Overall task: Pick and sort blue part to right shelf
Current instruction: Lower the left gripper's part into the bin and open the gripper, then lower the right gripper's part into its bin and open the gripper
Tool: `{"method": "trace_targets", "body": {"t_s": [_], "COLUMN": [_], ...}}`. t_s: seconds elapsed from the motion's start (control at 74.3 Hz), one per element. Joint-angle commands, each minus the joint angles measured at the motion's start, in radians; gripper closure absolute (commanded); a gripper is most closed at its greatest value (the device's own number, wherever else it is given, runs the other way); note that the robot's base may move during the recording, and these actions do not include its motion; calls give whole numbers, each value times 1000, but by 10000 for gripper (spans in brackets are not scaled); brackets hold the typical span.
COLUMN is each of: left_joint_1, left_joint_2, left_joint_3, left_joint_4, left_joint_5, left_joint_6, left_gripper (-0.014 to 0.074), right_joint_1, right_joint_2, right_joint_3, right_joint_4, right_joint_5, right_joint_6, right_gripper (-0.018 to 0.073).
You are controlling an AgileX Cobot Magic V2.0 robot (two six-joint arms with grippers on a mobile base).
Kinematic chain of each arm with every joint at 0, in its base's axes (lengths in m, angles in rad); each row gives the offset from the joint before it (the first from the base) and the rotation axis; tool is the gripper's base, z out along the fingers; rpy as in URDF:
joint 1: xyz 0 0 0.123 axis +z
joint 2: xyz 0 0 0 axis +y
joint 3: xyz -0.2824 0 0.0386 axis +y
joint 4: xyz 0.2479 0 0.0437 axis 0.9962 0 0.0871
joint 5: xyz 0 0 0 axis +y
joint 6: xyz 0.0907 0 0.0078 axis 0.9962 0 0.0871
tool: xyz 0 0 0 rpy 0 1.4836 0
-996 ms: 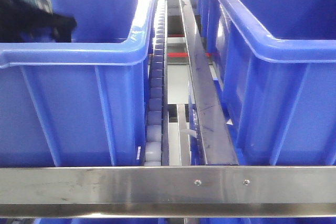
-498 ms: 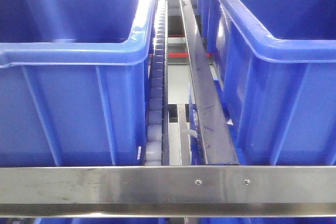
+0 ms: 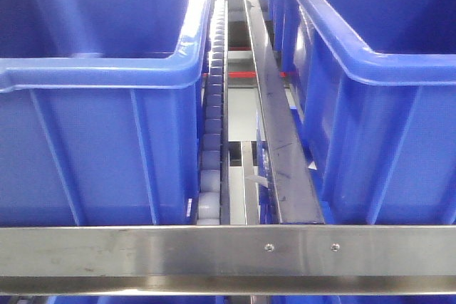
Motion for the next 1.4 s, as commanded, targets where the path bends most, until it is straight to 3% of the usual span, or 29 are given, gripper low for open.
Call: {"method": "trace_targets", "body": {"t_s": [0.0, 0.148, 0.269, 0.458, 0.875, 0.929, 1.171, 1.387], "left_joint_1": [1, 1, 1, 1, 1, 1, 1, 1], "left_joint_2": [-82, -212, -290, -345, -371, -371, -371, -371], "left_joint_3": [3, 40, 47, 47, 47, 47, 47, 47], "left_joint_4": [-2, -2, -2, -18, -25, -25, -25, -25], "left_joint_5": [-90, -80, -7, 85, 77, 77, 77, 77], "left_joint_6": [0, 0, 0, 0, 0, 0, 0, 0], "left_gripper": [470, 470, 470, 470, 470, 470, 470, 470], "right_joint_1": [-37, -157, -238, -260, -260, -260, -260, -260], "right_joint_2": [93, 265, 404, 588, 833, 840, 833, 729], "right_joint_3": [-111, -215, -269, -315, -336, -336, -337, -337], "right_joint_4": [-7, 12, 12, 12, 12, 12, 11, 12], "right_joint_5": [-50, -21, -39, -130, -249, -250, -243, -184], "right_joint_6": [1, 0, -43, -107, -109, -109, -109, -109], "right_gripper": [284, 284, 284, 284, 274, 244, -69, -64]}}
